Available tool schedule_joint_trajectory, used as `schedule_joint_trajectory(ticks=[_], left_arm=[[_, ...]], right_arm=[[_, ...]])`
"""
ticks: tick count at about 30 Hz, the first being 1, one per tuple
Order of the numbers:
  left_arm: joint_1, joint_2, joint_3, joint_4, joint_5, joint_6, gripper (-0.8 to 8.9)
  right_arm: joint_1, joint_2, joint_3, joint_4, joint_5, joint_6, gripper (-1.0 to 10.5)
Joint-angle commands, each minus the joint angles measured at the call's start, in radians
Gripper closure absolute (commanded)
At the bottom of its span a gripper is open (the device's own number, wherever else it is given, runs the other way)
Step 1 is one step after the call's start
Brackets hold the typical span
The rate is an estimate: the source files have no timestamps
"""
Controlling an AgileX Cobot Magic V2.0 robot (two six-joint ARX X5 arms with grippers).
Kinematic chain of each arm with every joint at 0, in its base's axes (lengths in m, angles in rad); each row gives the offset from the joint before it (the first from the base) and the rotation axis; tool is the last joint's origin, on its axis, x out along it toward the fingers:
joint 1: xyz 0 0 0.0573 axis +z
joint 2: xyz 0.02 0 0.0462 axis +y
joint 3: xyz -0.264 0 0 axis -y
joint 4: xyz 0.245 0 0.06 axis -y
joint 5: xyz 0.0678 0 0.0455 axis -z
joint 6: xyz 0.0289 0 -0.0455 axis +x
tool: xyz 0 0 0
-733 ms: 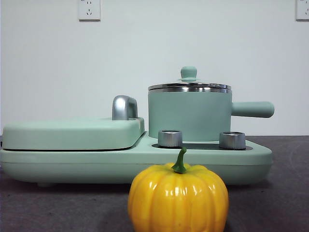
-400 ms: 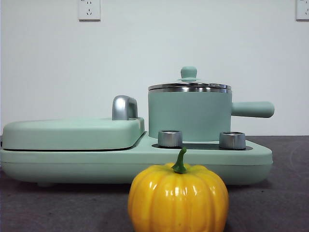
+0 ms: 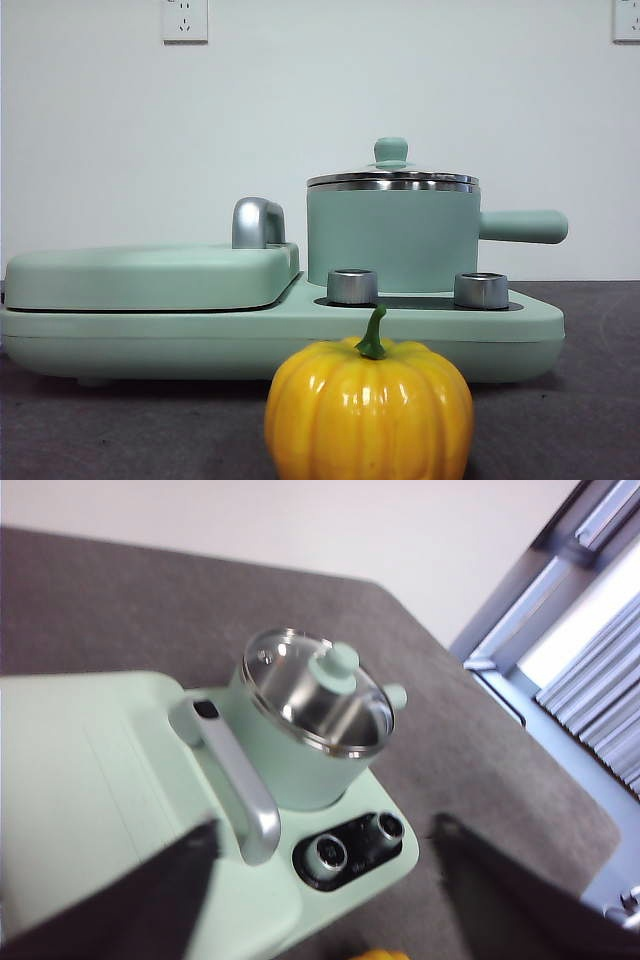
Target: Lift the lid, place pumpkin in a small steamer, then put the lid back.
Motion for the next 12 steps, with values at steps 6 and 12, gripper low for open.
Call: schedule_joint_trajectory(ticks=[6,12], left_arm=[[-0.049,0.097,0.023,0.029,0.006,0.046,3.35],[-0.108,0.238,0.091,0.059,0.005,0.069,3.35]], right_arm=[[0.003,0.005,0.016,0.006,0.002,-0.007,4.7],[0.003,0.005,0.016,0.006,0.001,-0.007,4.7]])
